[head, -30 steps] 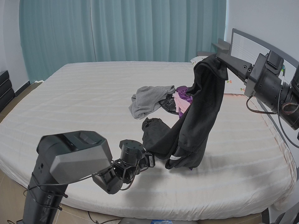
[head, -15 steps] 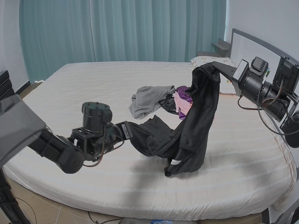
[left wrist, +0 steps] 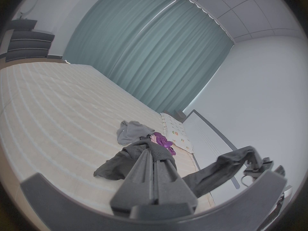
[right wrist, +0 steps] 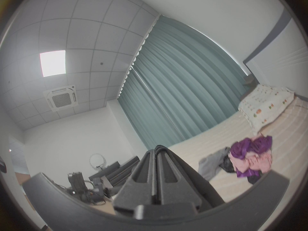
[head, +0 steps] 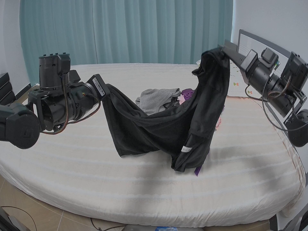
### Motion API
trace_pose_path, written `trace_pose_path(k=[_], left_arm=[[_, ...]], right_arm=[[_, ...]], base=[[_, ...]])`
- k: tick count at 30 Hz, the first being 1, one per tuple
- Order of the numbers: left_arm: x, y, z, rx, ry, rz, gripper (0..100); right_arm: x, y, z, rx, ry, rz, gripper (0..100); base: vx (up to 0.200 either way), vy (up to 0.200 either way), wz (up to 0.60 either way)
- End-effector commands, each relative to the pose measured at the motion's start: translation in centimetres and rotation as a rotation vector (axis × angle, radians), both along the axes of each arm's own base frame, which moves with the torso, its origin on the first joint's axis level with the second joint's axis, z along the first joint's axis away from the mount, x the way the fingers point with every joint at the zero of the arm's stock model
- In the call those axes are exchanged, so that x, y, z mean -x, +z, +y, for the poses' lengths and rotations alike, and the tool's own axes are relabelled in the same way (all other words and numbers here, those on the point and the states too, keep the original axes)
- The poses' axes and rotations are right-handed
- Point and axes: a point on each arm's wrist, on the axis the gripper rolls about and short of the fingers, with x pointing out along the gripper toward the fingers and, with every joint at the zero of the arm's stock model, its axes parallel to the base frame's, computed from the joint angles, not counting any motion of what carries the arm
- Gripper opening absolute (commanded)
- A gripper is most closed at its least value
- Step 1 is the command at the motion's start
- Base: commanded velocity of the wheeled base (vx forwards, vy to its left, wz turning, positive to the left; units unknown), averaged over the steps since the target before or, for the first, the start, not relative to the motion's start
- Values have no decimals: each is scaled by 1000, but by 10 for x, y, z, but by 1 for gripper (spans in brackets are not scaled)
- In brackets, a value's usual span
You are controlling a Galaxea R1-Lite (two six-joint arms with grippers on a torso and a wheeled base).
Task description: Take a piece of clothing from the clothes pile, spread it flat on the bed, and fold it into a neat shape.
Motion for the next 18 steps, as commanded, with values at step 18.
trace_pose_path(k=[18], left_arm=[[44, -95, -3, -10, -136, 319, 0]], right_arm=[[27, -140, 21, 70, 93, 457, 0]], base=[[0, 0, 0]])
